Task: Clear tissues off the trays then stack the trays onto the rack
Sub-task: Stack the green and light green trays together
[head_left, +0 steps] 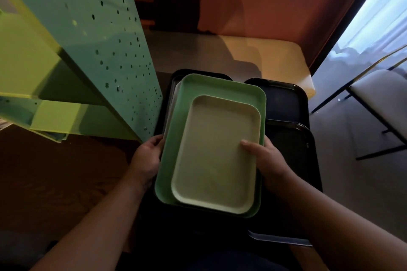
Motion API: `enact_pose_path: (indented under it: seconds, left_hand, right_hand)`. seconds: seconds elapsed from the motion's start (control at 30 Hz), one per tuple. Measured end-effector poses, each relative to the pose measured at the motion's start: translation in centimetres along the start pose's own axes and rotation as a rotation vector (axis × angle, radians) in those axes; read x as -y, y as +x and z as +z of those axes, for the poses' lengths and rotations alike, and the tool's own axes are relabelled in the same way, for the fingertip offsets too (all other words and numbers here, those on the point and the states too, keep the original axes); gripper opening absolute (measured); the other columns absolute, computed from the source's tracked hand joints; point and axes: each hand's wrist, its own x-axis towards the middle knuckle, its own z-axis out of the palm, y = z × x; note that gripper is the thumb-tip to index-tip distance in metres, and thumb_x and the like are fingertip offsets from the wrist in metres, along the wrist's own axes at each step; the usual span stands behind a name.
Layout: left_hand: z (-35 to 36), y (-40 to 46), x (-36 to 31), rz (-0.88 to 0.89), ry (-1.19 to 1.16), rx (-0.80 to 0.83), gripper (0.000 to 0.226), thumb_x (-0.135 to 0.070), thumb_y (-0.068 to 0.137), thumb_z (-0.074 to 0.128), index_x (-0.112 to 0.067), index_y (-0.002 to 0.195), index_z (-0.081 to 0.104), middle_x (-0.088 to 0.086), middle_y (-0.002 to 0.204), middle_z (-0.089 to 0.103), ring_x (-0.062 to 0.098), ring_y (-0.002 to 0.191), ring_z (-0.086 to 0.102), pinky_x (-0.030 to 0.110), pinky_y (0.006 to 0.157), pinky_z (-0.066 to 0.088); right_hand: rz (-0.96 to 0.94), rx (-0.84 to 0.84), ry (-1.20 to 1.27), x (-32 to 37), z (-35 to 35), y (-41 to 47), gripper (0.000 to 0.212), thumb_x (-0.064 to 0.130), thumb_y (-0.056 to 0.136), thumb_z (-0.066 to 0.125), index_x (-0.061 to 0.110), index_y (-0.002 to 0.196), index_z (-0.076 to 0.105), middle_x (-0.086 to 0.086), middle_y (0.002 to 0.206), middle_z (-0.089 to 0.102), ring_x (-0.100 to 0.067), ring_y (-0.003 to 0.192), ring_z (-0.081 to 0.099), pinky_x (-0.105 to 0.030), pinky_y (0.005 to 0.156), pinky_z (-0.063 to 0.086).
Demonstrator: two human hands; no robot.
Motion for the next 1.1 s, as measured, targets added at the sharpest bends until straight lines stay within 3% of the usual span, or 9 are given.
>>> enact_pose_path:
  seconds: [0.13,0.23,0.4,0.5,0.63,0.73,0.83,0.97,1.1]
  left_hand:
    - [1.3,0.6,-1.5,-0.119,-0.155,0.119,0.031,-0.026,0.098,0.056,-0.001,0.099,0.074,0.017,0.084,0.076,0.029,0.075,0.071,0.041,0.072,0.061]
    - [2.2,1.4,-1.5,-0.198,-0.114,0.168,0.047,-0.038,0.099,0.054,0.003,0.111,0.071,0.024,0.103,0.073,0.034,0.091,0.07,0.047,0.09,0.055]
    - [2.9,2.0,-2.7,-0.231,-0.082,0.299,0.049,-0.04,0.1,0.049,0.002,0.111,0.071,0.014,0.085,0.077,0.023,0.071,0.074,0.03,0.064,0.061]
    - [3.8,3.4,-3.6,-0.159,0.35,0.118,0.041,-0.046,0.099,0.052,-0.012,0.109,0.073,0.008,0.088,0.075,0.021,0.074,0.069,0.028,0.068,0.053]
    - [4.9,5.9,-2.5,-0.17,0.819,-0.115,0.048,-0.031,0.089,0.056,0.003,0.123,0.06,0.022,0.113,0.067,0.035,0.096,0.066,0.034,0.076,0.051]
    - [6.0,6.5,-1.2,-0.176,0.745,0.024,0.031,-0.019,0.088,0.057,0.008,0.1,0.069,0.023,0.096,0.071,0.036,0.087,0.069,0.044,0.078,0.059]
    - [5.9,6.1,-1.4,-0.221,0.408,0.097,0.019,-0.015,0.087,0.063,0.002,0.082,0.071,0.017,0.078,0.071,0.025,0.063,0.068,0.033,0.06,0.057]
    - [4.9,6.0,-2.6,-0.297,-0.039,0.31,0.031,-0.022,0.089,0.066,0.001,0.109,0.07,0.015,0.089,0.069,0.023,0.068,0.066,0.034,0.067,0.057]
    - [4.9,6.0,-4.0,-0.276,-0.109,0.37,0.04,-0.024,0.092,0.064,0.005,0.119,0.066,0.019,0.092,0.072,0.022,0.064,0.071,0.032,0.062,0.061]
  right_hand:
    - [-0.031,-0.027,0.057,0.8,-0.5,0.2,0.022,0.009,0.101,0.057,0.021,0.119,0.062,-0.012,0.11,0.075,-0.027,0.092,0.074,-0.038,0.073,0.064]
    - [-0.035,-0.066,0.105,0.5,-1.4,0.7,0.025,0.01,0.1,0.057,0.013,0.125,0.062,-0.02,0.118,0.073,-0.034,0.098,0.072,-0.048,0.087,0.061]
    - [0.105,-0.03,0.225,0.0,-3.3,0.9,0.059,0.018,0.075,0.071,0.0,0.131,0.063,-0.027,0.115,0.073,-0.04,0.09,0.074,-0.053,0.08,0.063]
    - [0.147,-0.024,0.226,-0.4,-3.9,1.3,0.061,0.022,0.073,0.069,-0.003,0.129,0.064,-0.028,0.115,0.072,-0.04,0.087,0.073,-0.047,0.073,0.064]
    - [0.09,-0.076,0.177,-0.6,-3.9,2.0,0.058,0.018,0.074,0.075,-0.001,0.128,0.064,-0.031,0.122,0.07,-0.047,0.099,0.07,-0.058,0.086,0.06]
    - [0.105,-0.119,0.093,-0.6,-3.6,2.5,0.037,0.01,0.088,0.07,-0.002,0.122,0.064,-0.026,0.108,0.074,-0.039,0.086,0.073,-0.047,0.07,0.064]
    - [0.178,-0.137,0.126,-0.9,-4.1,2.5,0.05,0.013,0.081,0.072,-0.005,0.126,0.064,-0.029,0.114,0.073,-0.045,0.096,0.071,-0.049,0.081,0.06]
    - [0.275,-0.081,0.165,-1.2,-5.0,2.5,0.048,0.019,0.075,0.067,-0.004,0.117,0.069,-0.024,0.101,0.076,-0.04,0.084,0.073,-0.045,0.079,0.058]
    - [0.238,-0.036,0.202,-0.9,-5.2,2.8,0.03,0.014,0.091,0.052,-0.003,0.109,0.07,-0.019,0.084,0.076,-0.034,0.067,0.072,-0.043,0.074,0.057]
